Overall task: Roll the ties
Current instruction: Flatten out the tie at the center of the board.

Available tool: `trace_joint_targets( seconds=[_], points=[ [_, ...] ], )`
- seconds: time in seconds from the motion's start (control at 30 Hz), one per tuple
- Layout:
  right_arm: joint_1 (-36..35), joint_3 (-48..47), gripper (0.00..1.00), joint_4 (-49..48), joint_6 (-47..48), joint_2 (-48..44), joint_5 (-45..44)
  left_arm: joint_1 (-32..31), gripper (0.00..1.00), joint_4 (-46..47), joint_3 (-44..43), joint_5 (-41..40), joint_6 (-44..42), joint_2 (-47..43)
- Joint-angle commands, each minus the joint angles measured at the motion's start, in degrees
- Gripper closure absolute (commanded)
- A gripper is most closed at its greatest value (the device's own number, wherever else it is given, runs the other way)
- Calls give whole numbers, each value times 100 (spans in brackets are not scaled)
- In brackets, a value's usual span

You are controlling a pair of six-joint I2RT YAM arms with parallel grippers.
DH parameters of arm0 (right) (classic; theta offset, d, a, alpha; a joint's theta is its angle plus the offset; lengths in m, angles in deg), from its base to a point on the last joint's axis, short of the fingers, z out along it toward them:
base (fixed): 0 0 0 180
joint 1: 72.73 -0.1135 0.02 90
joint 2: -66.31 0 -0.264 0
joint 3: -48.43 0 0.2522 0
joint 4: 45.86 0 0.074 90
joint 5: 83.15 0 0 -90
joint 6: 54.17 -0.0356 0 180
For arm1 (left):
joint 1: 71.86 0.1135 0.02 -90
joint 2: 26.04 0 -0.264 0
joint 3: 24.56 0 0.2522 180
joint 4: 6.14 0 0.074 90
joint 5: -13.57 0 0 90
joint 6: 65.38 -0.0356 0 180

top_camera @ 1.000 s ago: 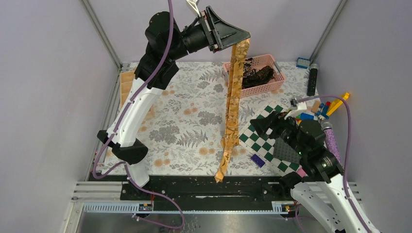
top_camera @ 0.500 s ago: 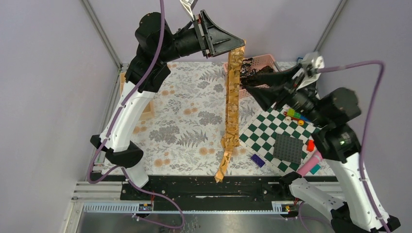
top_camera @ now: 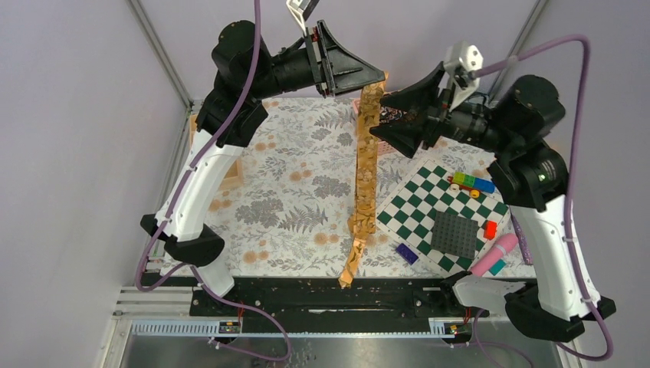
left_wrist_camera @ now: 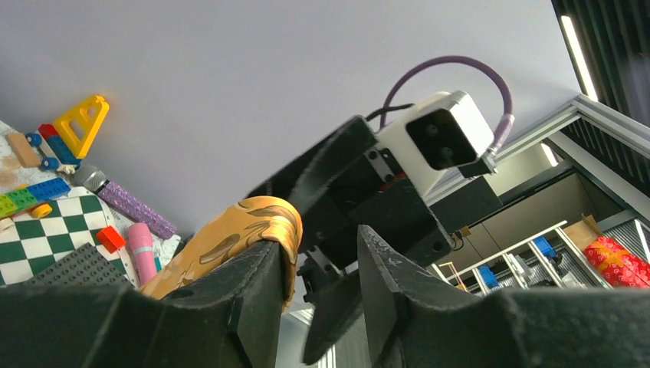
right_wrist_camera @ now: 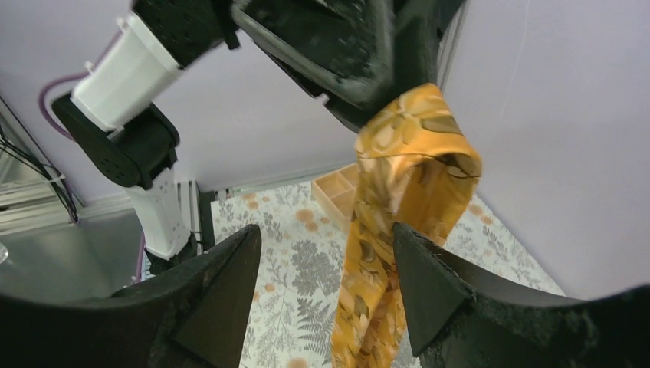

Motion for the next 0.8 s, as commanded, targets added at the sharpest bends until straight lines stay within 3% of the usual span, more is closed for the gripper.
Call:
trace_joint_targets(
  seconds=[0.0, 0.4, 0.53, 0.67, 0.77],
  points=[
    [18, -155, 30, 155, 362, 161, 178, 34, 62, 361, 159, 159, 82, -424],
    [18, 335, 42, -219, 158, 182, 623, 27, 62, 510, 249, 147, 134, -407],
    [18, 355, 56, -335, -114, 232, 921, 27, 62, 555, 292, 83, 100, -404],
    [18, 493, 84, -739, -442, 160, 988, 31, 62, 583, 367, -10, 20, -414],
    [18, 538, 92, -933, -618, 96, 1005, 33, 62, 603, 421, -49, 2, -412]
  ],
)
